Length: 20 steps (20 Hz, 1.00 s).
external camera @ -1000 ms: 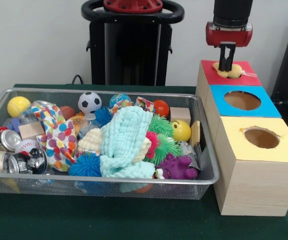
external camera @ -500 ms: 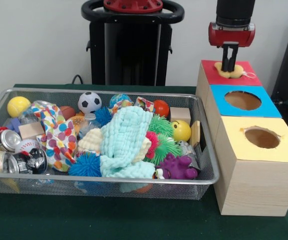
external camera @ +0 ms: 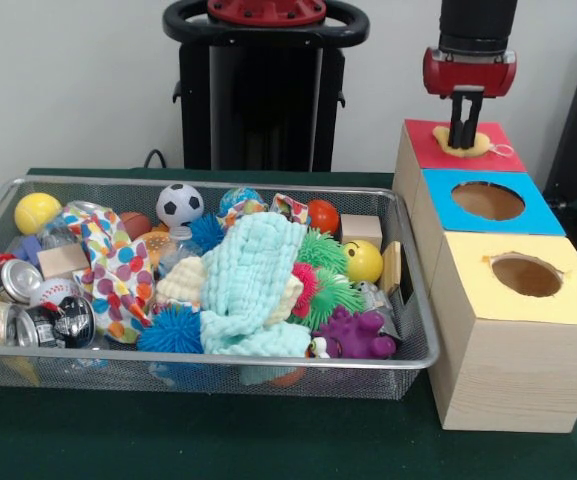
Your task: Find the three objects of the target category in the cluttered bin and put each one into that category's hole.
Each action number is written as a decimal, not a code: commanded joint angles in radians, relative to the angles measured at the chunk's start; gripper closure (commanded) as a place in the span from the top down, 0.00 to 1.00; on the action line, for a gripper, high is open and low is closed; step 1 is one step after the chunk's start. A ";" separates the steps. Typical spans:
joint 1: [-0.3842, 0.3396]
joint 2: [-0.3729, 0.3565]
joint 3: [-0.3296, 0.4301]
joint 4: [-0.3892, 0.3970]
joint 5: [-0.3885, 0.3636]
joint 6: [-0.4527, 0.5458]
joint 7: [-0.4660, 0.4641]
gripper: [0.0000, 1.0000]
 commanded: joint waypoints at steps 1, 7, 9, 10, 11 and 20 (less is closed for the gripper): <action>0.047 0.110 0.035 0.036 0.048 -0.076 0.247 0.00; 0.027 0.121 0.044 0.022 0.039 -0.086 0.218 0.00; 0.023 0.126 0.042 0.015 0.042 -0.062 0.209 0.00; 0.013 0.129 0.052 0.017 0.044 -0.055 0.207 0.00; 0.013 0.135 0.051 0.012 0.044 -0.041 0.201 0.00; -0.032 0.153 0.089 0.003 0.023 -0.035 0.174 0.00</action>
